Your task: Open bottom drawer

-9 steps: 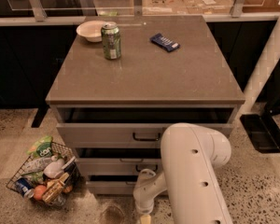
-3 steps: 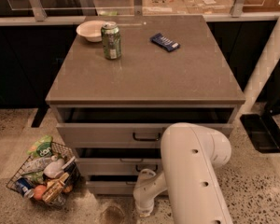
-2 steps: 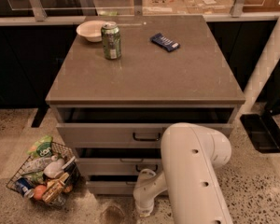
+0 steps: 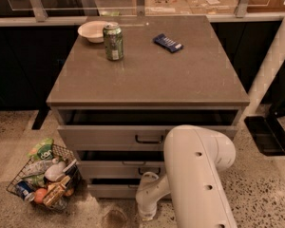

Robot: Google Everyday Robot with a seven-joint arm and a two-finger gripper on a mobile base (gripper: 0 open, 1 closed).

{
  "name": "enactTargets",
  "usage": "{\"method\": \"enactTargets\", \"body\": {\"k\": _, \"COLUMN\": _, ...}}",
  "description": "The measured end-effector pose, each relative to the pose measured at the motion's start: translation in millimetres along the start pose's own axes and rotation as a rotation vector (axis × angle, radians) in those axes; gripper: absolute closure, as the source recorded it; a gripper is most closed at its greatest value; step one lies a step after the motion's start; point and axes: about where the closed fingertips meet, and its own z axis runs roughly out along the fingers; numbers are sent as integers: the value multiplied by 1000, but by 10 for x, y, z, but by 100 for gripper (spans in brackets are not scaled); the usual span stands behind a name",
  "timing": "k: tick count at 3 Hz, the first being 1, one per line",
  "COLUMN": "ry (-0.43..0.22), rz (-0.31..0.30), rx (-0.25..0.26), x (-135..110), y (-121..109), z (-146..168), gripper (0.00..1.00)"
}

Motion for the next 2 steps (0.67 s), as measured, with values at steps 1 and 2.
{"method": "enactTargets", "body": {"k": 1, "ry": 0, "rz": 0, "rx": 0, "x": 0, "y": 1, "z": -1, "gripper": 4}}
{"method": "enactTargets", "body": {"k": 2, "ry": 0, "rz": 0, "rx": 0, "x": 0, "y": 1, "z": -2, "gripper": 0}}
